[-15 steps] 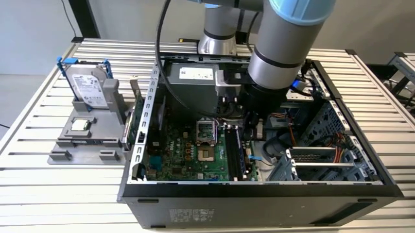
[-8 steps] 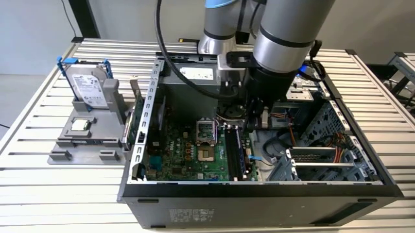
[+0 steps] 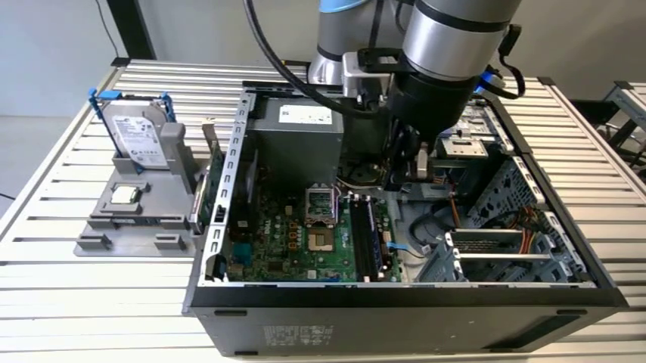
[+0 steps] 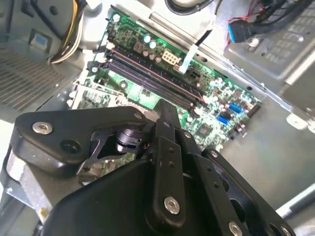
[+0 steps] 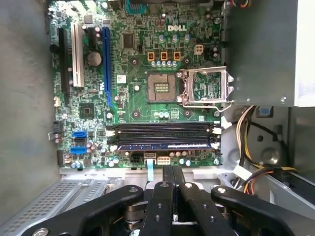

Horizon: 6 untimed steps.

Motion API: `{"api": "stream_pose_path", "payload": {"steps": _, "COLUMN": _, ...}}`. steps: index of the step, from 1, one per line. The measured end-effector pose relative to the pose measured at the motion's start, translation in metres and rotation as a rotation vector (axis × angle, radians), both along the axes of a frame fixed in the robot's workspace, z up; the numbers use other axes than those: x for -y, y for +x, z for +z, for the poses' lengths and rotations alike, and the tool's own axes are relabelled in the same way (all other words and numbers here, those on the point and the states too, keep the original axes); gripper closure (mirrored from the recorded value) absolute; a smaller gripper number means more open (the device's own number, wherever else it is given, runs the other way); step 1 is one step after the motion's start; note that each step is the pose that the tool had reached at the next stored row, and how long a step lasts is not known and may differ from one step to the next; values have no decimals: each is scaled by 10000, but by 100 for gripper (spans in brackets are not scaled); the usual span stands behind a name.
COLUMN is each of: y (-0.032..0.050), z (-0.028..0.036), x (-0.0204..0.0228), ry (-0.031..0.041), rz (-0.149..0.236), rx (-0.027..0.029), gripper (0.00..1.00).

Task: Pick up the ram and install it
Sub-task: 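Press down the ram until it locks into place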

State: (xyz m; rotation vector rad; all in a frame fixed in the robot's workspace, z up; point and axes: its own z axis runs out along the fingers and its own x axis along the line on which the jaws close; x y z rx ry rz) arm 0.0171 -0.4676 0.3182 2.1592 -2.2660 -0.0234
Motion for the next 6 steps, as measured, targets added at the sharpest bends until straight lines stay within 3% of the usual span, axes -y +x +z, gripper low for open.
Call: {"api": "stream_pose_path", "payload": {"steps": 6, "y": 0, "z": 3, "x": 0, "ry": 1, "rz": 0, "rx": 1, "gripper": 100}}
